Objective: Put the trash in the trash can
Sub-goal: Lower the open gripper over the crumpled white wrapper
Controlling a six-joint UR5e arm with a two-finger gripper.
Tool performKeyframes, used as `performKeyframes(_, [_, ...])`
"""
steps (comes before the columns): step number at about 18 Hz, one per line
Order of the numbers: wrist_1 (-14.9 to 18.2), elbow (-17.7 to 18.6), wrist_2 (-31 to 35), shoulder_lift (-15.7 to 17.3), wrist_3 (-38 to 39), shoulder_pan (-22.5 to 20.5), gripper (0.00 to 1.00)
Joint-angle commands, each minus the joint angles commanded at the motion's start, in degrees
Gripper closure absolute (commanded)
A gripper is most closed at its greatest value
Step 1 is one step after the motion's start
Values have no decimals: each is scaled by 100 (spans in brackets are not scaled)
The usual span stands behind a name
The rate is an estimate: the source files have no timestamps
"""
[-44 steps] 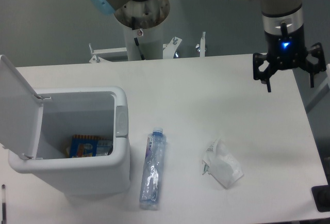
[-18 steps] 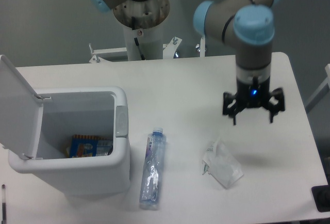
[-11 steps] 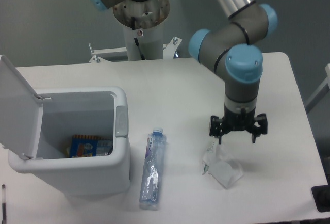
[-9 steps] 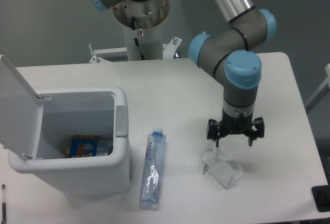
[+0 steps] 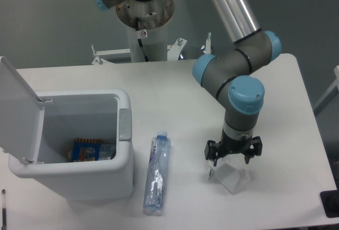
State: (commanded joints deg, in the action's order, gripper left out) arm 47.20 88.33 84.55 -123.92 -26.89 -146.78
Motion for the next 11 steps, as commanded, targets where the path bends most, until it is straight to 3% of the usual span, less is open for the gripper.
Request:
performKeyframes(4, [-123,-9,18,-79,0,9,12])
performKeyframes(11, [-132,-18,26,-70,-9,26,50])
